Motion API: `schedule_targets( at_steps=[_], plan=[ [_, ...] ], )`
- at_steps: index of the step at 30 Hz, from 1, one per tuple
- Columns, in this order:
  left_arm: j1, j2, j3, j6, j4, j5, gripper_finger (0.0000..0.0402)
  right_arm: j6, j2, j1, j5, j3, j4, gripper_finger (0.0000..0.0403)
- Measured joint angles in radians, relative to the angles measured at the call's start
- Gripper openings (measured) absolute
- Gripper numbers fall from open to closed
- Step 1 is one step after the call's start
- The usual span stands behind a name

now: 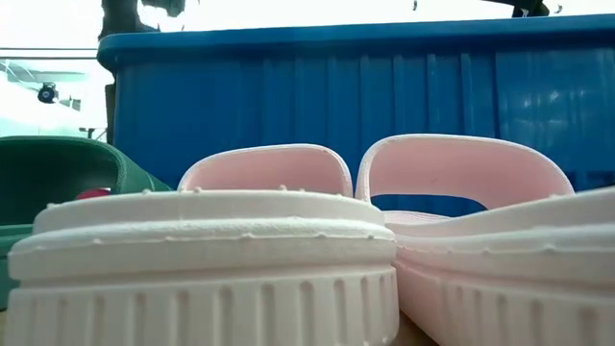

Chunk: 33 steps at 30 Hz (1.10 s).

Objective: Pick and place slides into bin
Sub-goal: Put the black slipper into the blue bin

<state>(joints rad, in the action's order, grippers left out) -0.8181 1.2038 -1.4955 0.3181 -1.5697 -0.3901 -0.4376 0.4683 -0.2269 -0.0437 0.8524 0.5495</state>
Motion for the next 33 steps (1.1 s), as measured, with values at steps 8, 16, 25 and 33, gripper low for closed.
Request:
schedule_targets(
  at_steps=[8,16,25,33],
  plan=[
    [0.000,-0.017,-0.211,-0.002,0.118,0.061,0.0000,0.000,0.000,0.000,0.019,0.000,0.000,0.0139],
    [0.009,-0.013,-0.305,-0.028,0.380,0.324,0.0000,-0.007,0.000,0.000,0.019,0.000,0.000,0.0139],
    [0.065,0.027,-0.299,-0.052,0.527,0.442,0.0000,-0.007,0.000,0.000,0.019,0.000,0.000,0.0139],
    [0.152,0.108,-0.301,-0.045,0.545,0.452,0.0000,0.001,0.000,0.000,0.025,0.000,0.000,0.0139]
  ],
)
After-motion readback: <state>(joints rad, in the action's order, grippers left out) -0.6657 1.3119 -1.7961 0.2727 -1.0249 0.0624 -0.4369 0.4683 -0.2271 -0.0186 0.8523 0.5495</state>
